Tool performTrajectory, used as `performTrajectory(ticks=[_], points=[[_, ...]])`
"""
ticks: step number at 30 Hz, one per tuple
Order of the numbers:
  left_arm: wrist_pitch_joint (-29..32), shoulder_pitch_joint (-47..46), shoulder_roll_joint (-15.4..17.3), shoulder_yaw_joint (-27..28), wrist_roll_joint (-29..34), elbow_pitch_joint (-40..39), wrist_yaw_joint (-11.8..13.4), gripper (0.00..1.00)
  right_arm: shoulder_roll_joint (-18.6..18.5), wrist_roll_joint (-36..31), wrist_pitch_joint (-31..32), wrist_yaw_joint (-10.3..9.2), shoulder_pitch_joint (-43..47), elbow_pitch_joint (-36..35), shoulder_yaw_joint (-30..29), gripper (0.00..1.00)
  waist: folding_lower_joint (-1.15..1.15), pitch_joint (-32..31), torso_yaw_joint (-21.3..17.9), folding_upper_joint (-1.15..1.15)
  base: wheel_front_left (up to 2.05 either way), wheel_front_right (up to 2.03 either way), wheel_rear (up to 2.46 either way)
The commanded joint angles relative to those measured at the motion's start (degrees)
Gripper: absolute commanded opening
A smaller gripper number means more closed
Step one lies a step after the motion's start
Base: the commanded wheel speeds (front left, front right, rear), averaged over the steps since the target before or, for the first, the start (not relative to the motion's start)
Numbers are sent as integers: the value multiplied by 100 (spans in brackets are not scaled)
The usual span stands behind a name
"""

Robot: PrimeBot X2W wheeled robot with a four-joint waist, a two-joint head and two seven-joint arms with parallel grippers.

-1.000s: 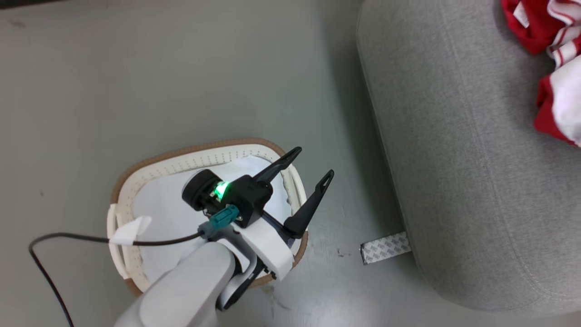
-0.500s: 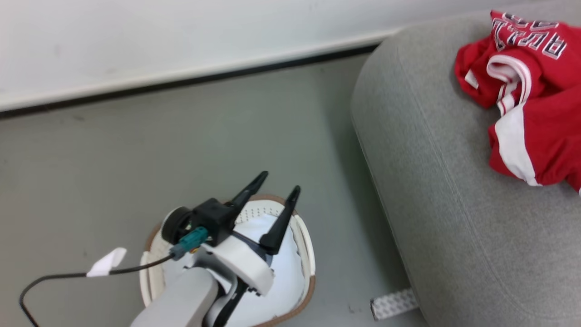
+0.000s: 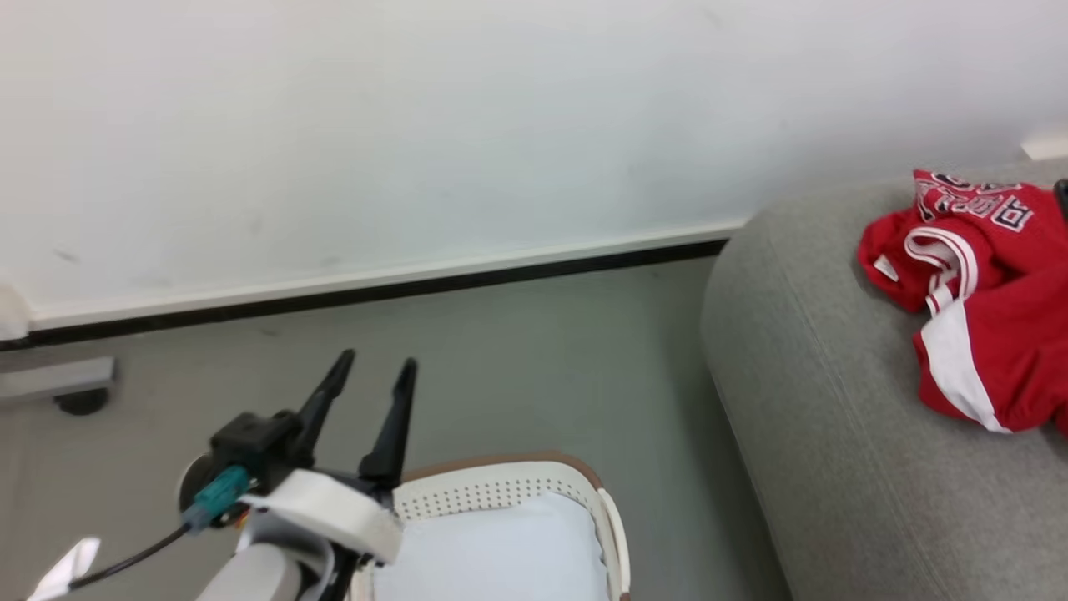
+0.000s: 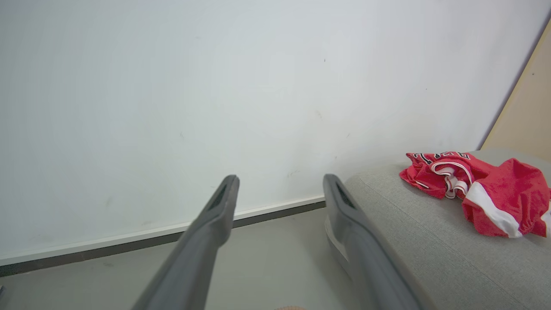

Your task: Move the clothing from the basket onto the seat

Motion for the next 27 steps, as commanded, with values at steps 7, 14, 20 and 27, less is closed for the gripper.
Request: performTrajectory(ticks=[7,14,20,27], points=[[0,704,-4,700,92,-332,83,100,581,-380,-551,-13,1041,-495,-401,100,2,-271,310,0,0,0,0],[-1,1276,-357,1456,396,-467,-63,100,1438,-835,-901,-13,2122,-722,-975,100,2,-308,367,0,0,0,0],[-1,1634,-812,2028,933,-520,-331,100,2144,-1356,-1098,-13,2801,-722,-1338,100,2,-283,335,0,0,0,0],[-1,1944,-1305,2586,1470,-457,-684,100,2885,-2146,-1127,-13,3248,-921,-1835,100,2,-231,295,0,0,0,0]])
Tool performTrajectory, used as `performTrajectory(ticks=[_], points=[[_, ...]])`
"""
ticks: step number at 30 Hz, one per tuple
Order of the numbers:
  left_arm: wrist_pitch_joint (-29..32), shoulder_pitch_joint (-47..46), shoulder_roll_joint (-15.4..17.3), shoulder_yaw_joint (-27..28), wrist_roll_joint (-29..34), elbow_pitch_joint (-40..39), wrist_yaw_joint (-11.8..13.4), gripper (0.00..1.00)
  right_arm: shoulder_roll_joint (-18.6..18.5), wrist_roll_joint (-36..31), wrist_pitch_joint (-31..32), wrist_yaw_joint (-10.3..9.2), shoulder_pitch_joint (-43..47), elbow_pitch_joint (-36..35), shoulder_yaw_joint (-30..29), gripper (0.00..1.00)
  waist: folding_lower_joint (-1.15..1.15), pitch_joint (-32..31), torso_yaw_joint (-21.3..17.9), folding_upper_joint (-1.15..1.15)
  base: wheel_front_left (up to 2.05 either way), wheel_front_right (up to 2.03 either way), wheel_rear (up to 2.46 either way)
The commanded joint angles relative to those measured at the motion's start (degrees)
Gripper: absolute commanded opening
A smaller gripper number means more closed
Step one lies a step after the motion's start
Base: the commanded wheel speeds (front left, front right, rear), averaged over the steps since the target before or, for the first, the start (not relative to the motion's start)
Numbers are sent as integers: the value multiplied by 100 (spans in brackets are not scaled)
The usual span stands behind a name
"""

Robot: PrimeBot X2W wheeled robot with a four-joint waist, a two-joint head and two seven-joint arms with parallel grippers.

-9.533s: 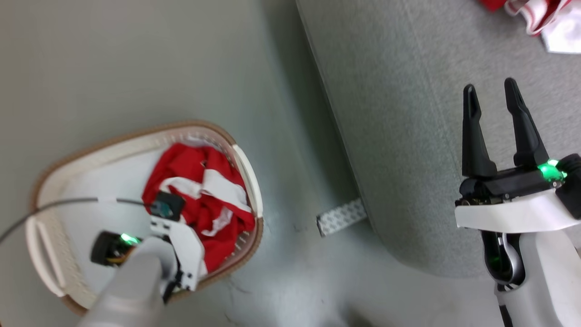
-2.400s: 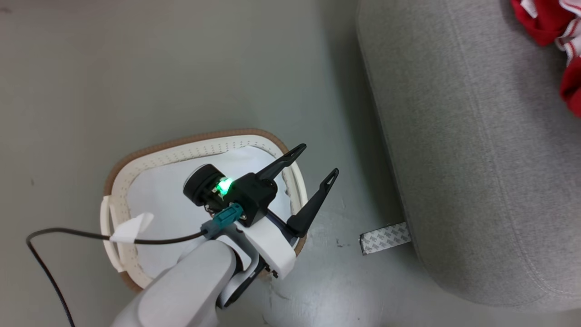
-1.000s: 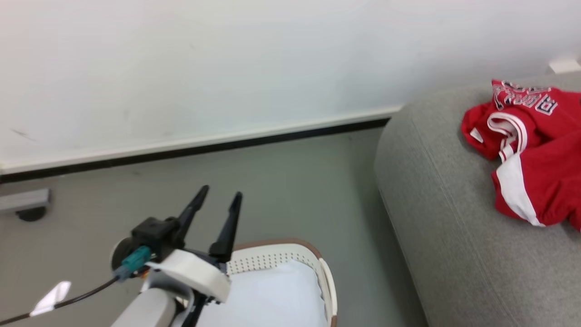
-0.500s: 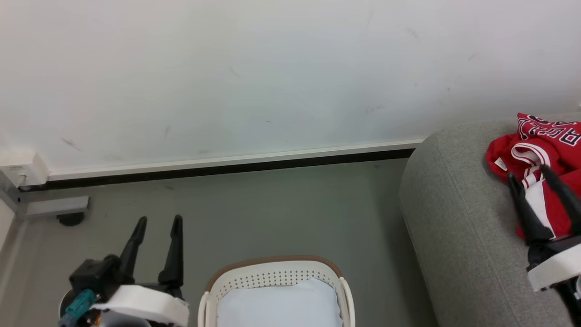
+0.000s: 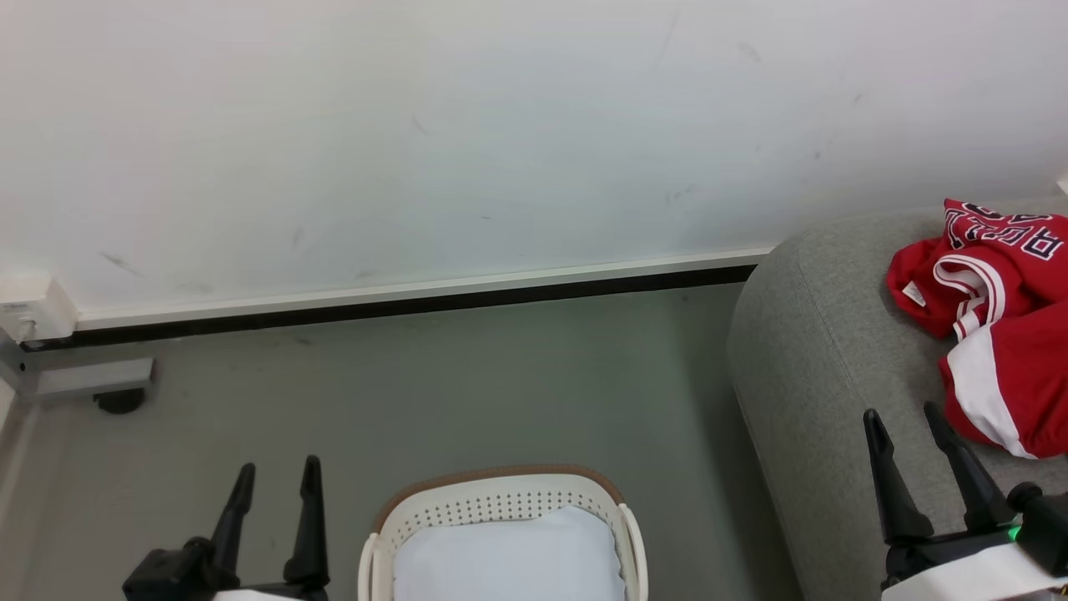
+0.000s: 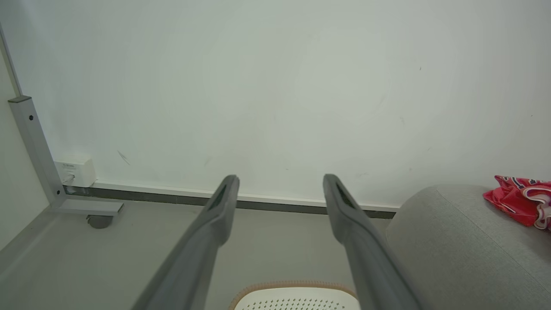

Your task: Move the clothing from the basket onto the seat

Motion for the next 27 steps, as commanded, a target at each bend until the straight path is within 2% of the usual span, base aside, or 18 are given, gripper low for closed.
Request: performTrajectory(ticks=[1,6,12,27], points=[[-1,68,-46,85,83,23,-57,100,100,-107,-15,-13,169,-60,-89,100,1,5,4,0,0,0,0],[-2,84,-175,314,267,134,-242,100,294,-454,-17,-13,341,-163,-183,100,1,12,25,0,0,0,0],[-2,1,-230,465,341,241,-396,100,381,-561,-17,-13,320,-214,-273,100,1,-8,38,0,0,0,0],[-2,-34,-246,458,279,367,-488,100,301,-504,-17,-13,248,-81,-184,100,1,-27,63,0,0,0,0]])
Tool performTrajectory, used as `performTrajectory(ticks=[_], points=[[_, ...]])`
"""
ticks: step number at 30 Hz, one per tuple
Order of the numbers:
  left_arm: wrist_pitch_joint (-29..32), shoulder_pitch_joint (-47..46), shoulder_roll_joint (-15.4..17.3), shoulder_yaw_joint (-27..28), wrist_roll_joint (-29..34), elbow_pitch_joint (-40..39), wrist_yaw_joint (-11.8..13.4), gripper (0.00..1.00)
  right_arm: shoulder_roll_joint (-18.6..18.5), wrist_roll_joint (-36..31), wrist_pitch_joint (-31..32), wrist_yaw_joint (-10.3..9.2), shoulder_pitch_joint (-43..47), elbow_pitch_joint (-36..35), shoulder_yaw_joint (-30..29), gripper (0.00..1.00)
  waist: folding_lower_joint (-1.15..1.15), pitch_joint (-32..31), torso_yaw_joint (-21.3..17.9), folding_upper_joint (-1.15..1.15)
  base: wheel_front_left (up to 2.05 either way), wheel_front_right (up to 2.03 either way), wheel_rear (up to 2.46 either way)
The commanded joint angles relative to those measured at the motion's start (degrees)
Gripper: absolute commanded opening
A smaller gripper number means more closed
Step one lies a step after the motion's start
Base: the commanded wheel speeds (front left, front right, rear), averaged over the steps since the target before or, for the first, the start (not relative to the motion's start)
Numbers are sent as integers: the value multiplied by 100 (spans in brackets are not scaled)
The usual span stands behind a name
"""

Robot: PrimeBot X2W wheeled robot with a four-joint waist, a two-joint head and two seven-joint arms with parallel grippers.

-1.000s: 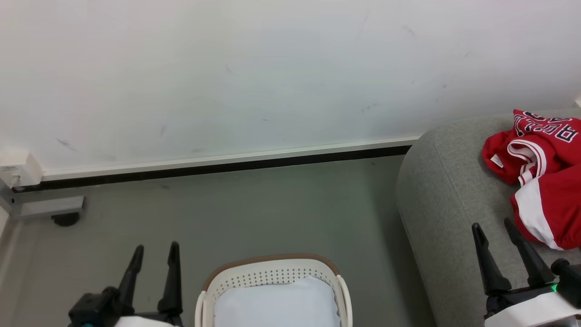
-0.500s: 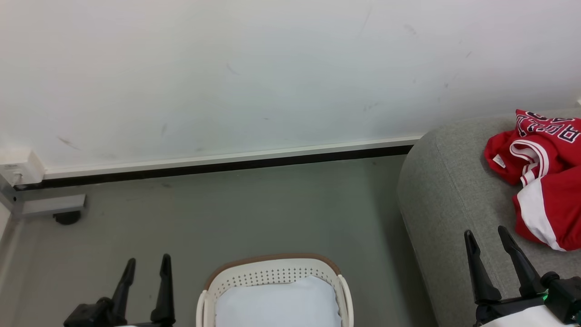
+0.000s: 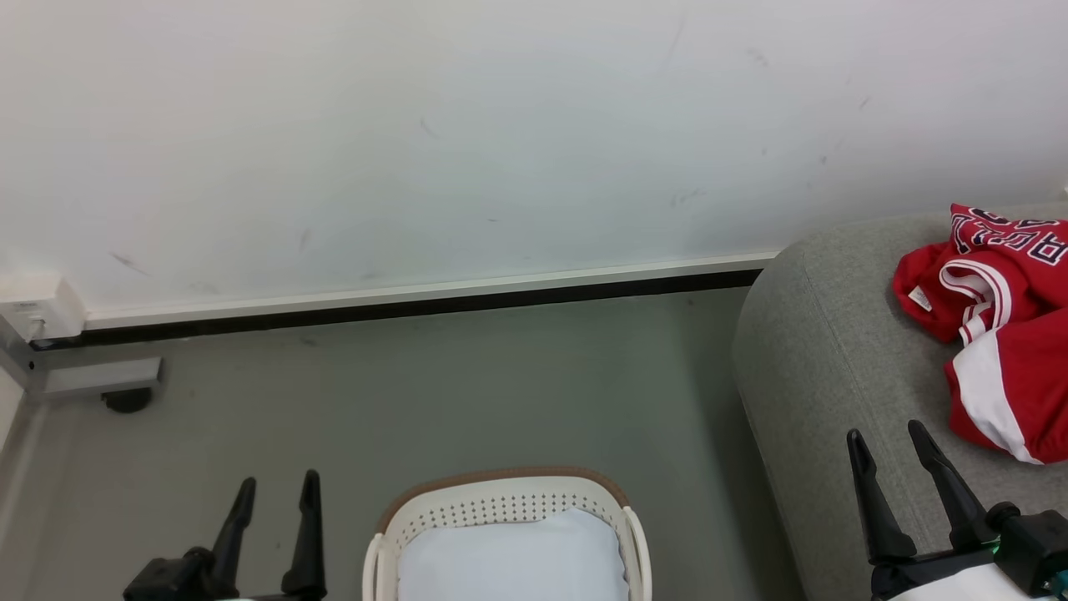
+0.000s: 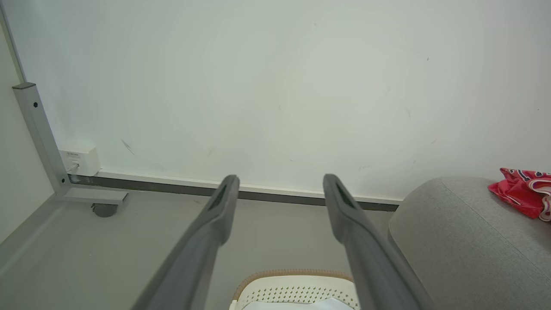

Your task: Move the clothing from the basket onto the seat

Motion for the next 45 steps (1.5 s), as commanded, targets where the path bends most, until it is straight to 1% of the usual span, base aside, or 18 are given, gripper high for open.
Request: performTrajectory(ticks=[1,6,7,11,27,45], points=[[-2,-33,12,7,-44,14,-12,100,-46,24,-18,-13,-26,24,6,100,0,1,1,0,0,0,0],[-2,-47,12,-17,-103,104,-14,100,-9,24,-18,-13,-27,44,17,100,0,-6,1,0,0,0,0],[-2,-51,12,-29,-156,149,-25,0,-4,28,-18,-13,-25,51,18,0,0,-8,1,0,0,0,0],[16,65,-38,-50,-116,316,-17,0,78,30,22,1,99,172,40,0,0,-7,4,0,0,0,0],[476,-83,-26,54,-1785,292,-38,0,197,1536,432,-1,50,171,-260,0,0,-3,97,0,0,0,0],[889,-208,-14,138,-3324,254,-59,0,320,2910,825,-2,-2,172,-556,0,0,2,202,0,0,0,0]])
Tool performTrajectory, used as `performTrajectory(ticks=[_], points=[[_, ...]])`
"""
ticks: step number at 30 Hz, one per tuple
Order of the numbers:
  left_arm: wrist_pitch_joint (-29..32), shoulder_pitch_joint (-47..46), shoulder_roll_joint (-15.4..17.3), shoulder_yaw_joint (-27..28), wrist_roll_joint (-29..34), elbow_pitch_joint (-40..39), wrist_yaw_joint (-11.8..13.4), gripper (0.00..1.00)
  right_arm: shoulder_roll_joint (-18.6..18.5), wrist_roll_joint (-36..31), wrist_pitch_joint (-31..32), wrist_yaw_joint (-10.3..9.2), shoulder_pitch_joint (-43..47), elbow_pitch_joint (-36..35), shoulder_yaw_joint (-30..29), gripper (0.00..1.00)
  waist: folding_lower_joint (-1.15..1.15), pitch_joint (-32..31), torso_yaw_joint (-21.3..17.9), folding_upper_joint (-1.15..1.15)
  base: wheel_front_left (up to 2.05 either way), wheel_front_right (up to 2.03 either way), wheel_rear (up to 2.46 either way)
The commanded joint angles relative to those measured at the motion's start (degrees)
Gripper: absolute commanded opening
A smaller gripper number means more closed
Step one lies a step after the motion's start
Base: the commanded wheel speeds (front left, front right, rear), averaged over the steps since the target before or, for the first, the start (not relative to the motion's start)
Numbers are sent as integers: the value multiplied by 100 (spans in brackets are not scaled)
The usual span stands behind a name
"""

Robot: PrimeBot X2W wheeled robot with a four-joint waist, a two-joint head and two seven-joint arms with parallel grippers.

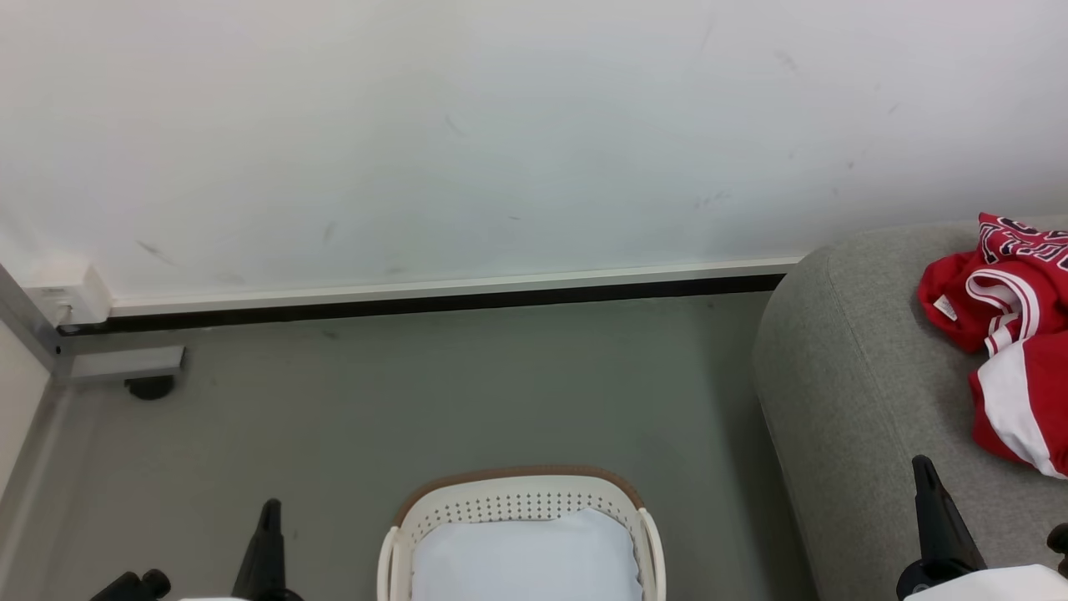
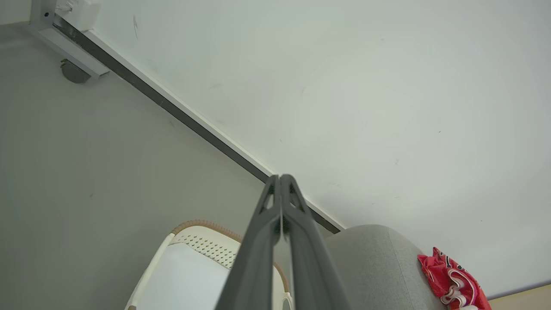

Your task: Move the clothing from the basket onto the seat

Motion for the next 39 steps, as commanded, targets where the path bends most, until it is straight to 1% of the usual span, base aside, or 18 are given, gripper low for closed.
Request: performTrajectory(ticks=[1,23,39], points=[[47,-146,45,36,-183,-91,-27,0,-19,185,46,-3,-162,-81,-70,0,0,0,7,0,0,0,0],[455,-268,59,125,-1699,-114,-43,0,122,1508,448,-5,-203,-77,-379,0,0,6,135,0,0,0,0],[702,-344,66,178,-2545,-126,-58,0,202,2264,685,-6,-231,-74,-564,0,0,10,222,0,0,0,0]])
